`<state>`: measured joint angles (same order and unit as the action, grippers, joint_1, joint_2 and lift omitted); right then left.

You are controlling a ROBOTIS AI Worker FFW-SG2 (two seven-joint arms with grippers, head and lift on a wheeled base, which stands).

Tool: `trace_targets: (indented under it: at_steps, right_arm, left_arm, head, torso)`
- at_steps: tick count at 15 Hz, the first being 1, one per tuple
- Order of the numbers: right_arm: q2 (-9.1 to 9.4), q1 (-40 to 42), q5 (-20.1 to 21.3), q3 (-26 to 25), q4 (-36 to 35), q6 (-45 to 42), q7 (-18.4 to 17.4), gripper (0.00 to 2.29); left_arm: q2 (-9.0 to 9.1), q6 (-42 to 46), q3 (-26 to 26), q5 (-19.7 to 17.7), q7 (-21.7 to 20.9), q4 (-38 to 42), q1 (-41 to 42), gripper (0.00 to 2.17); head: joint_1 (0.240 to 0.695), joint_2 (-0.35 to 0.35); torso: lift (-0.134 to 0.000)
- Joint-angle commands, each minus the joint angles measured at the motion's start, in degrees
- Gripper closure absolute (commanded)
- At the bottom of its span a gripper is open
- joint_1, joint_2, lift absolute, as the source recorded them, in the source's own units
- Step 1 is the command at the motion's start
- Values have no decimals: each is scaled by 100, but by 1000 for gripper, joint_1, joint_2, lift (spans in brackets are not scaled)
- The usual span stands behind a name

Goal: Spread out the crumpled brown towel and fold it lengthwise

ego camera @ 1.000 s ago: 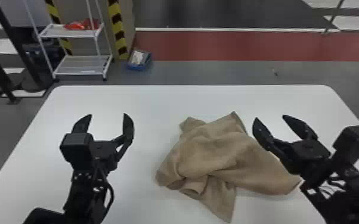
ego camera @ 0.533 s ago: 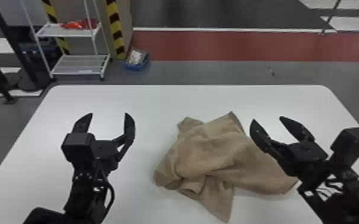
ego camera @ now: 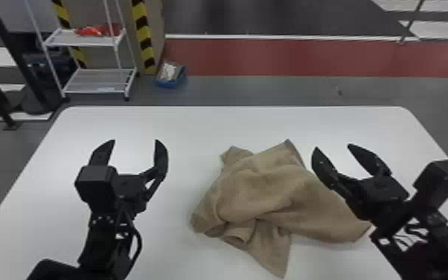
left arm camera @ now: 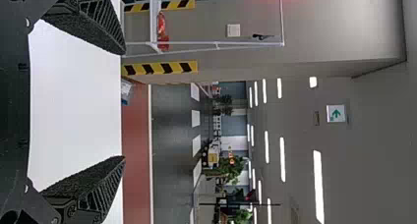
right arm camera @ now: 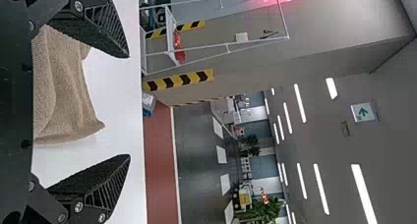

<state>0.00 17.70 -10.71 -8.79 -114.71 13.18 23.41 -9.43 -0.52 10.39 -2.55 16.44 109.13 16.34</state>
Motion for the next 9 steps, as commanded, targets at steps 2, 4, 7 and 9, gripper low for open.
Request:
trace_targets:
  at_steps: [2,4,7,9]
  right_arm:
    - [5,138,-19,-70,-104,85,50,194]
    - [5,278,-45,-149,-183,208,147,194]
    - [5,603,-370,-387,-403,840,305,194]
    - [5,902,-616,-633,-570,893,490,194]
  left_arm:
    - [-15,3,25,9,0,170,132,140]
    - [-50,161,25,9,0,188,194,140]
    - [-85,161,-19,9,9,196,282,140]
    - [-173,161,-54,0,9,267,396,140]
  head:
    - [695,-8]
    - [695,-13]
    - [695,-18]
    - [695,-21]
  torso:
    - [-124]
    - [-124]
    - [-124]
    - [-124]
